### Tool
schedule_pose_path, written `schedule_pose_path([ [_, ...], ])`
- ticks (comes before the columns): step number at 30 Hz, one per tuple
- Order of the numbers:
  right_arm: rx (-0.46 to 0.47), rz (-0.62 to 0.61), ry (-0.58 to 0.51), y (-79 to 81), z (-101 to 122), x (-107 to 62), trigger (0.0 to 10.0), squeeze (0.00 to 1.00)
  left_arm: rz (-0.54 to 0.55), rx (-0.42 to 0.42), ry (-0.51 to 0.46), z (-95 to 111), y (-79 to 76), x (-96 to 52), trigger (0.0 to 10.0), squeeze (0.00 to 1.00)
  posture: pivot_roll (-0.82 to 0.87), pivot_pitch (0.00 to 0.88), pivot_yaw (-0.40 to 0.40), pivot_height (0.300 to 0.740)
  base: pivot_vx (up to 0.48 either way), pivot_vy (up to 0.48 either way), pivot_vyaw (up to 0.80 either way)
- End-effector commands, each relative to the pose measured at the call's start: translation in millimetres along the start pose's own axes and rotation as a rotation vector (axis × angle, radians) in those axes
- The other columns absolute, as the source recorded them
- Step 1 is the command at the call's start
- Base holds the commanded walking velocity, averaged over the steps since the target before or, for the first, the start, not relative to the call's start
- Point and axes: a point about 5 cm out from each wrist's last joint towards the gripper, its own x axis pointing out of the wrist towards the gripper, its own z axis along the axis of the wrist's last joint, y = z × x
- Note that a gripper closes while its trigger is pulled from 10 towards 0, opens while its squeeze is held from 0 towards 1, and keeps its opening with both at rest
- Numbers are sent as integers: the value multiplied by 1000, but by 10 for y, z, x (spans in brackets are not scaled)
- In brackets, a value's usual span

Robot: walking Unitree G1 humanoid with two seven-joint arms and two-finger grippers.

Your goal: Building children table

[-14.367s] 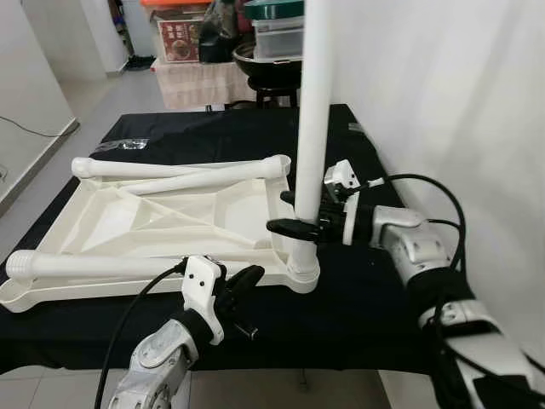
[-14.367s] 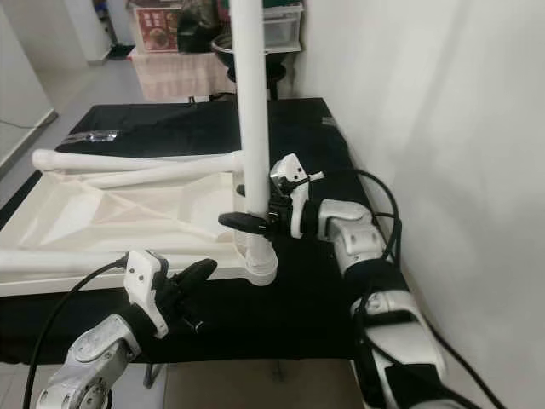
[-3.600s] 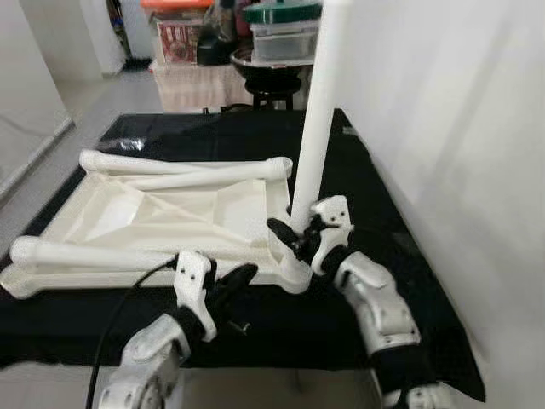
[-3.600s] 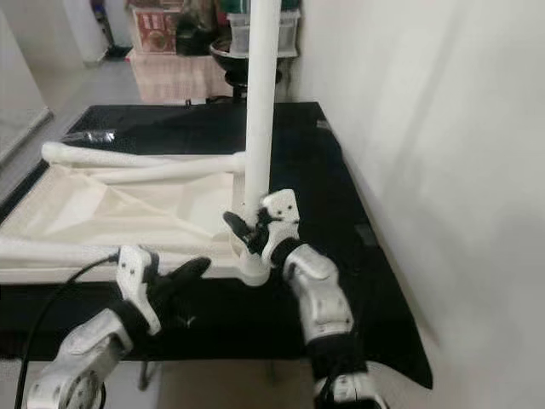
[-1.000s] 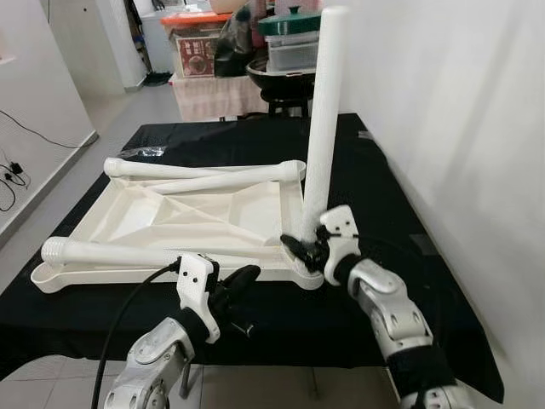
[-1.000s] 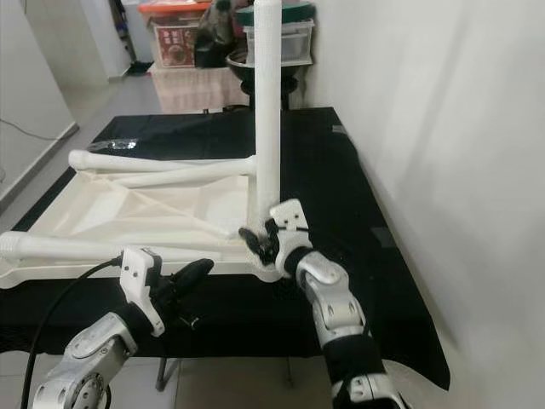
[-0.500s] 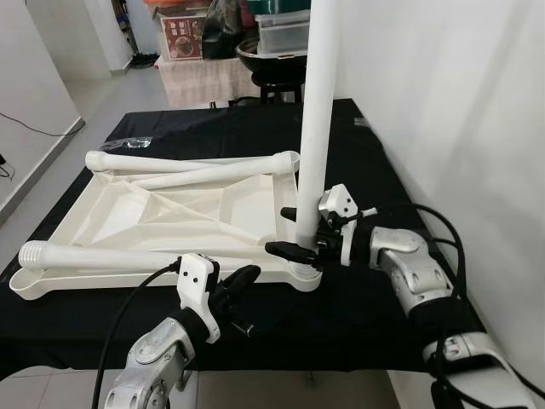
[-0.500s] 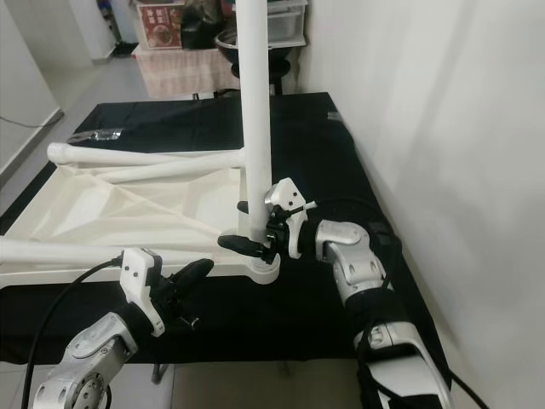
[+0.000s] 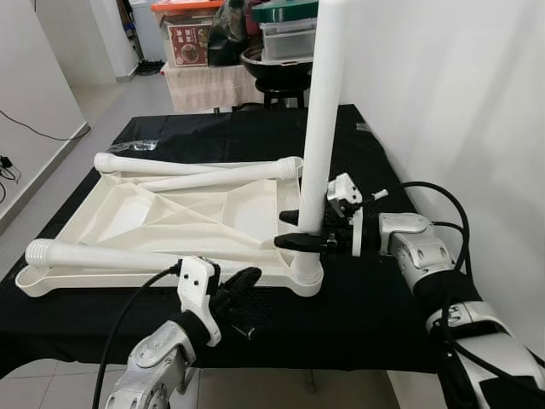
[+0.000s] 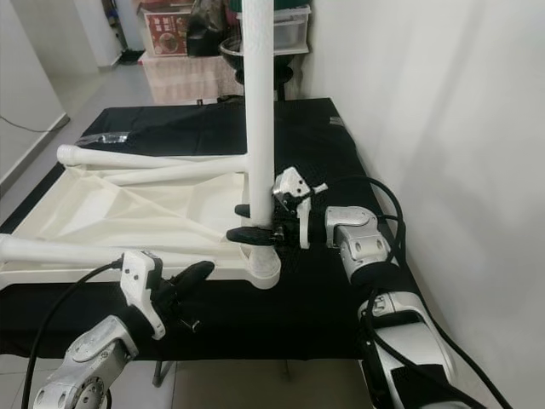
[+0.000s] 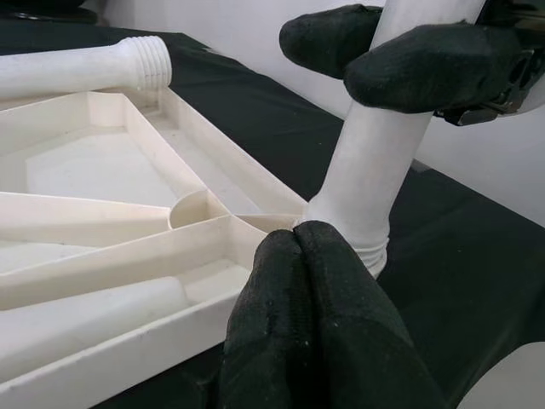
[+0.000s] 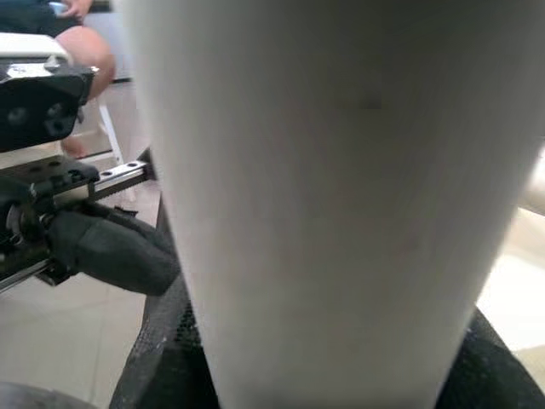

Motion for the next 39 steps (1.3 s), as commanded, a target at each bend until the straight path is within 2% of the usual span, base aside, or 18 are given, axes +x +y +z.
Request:
schedule_pose_path([
  [1, 18, 48, -2, 43, -61, 38, 0, 0, 4, -10, 3, -4, -7, -2, 10000, 0, -25, 0, 10, 740, 0, 0, 0],
  [6, 15, 24, -14, 55, -88, 12, 0, 0, 4, -11, 1, 0, -6, 2, 10000, 0, -29, 0, 12, 740, 0, 0, 0],
  [8, 32, -173, 9, 130, -267, 62, 0, 0, 5, -9, 0, 9, -1, 4, 10000, 0, -25, 0, -3, 740, 0, 0, 0],
  [12, 47, -242, 17, 167, -324, 94, 0, 0, 7, -8, -1, 12, 3, 1, 10000, 0, -25, 0, -5, 740, 0, 0, 0],
  [13, 205, -648, 16, 373, -595, 316, 0, 0, 16, -3, -4, 28, 28, -8, 10000, 0, -34, 0, 4, 740, 0, 0, 0],
  [14, 205, -648, 16, 373, -595, 316, 0, 0, 16, -3, -4, 28, 28, -8, 10000, 0, -34, 0, 4, 740, 0, 0, 0],
  [16, 162, -774, 2, 343, -540, 328, 0, 0, 21, 7, 1, 24, 57, -12, 10000, 0, -50, 0, 22, 740, 0, 0, 0],
  [18, 162, -774, 2, 343, -540, 328, 0, 0, 21, 7, 1, 24, 57, -12, 10000, 0, -50, 0, 22, 740, 0, 0, 0],
  [20, 220, -773, 28, 287, -619, 313, 0, 0, 24, 7, 0, 23, 55, -9, 10000, 0, -48, 0, 16, 740, 0, 0, 0],
  [25, 142, -729, 41, 280, -569, 393, 0, 0, 39, 4, -4, 27, 69, -10, 10000, 0, -34, 0, 15, 740, 0, 0, 0],
  [26, 167, -710, 11, 292, -555, 384, 4314, 0, 41, 4, -5, 30, 70, -8, 10000, 0, -38, 0, 19, 740, 0, 0, 0],
  [28, 167, -710, 11, 292, -555, 384, 4314, 0, 41, 4, -5, 30, 70, -8, 10000, 0, -38, 0, 19, 740, 0, 0, 0],
  [29, 195, -710, -10, 303, -529, 369, 10000, 573, 34, 3, -3, 29, 70, -3, 10000, 0, -36, 0, 19, 740, 0, 0, 0],
  [30, 195, -710, -10, 303, -529, 369, 10000, 573, 34, 3, -3, 29, 70, -3, 10000, 0, -36, 0, 19, 740, 0, 0, 0],
  [31, 210, -652, -34, 329, -485, 384, 10000, 1000, 26, 3, 0, 27, 65, 1, 10000, 0, -37, 0, 20, 740, 0, 0, 0],
  [35, 127, -437, -78, 414, -287, 430, 10000, 1000, 20, 3, 5, 17, 52, 12, 10000, 0, -26, 0, 14, 740, 0, 0, 0],
  [38, 102, -385, -82, 404, -250, 422, 10000, 1000, 21, 4, 5, 14, 50, 13, 10000, 0, -26, 0, 13, 740, 0, 0, 0],
  [39, 58, -320, -76, 379, -216, 396, 10000, 898, 23, 4, 4, 12, 48, 13, 10000, 0, -25, 0, 10, 740, 0, 0, 0],
])
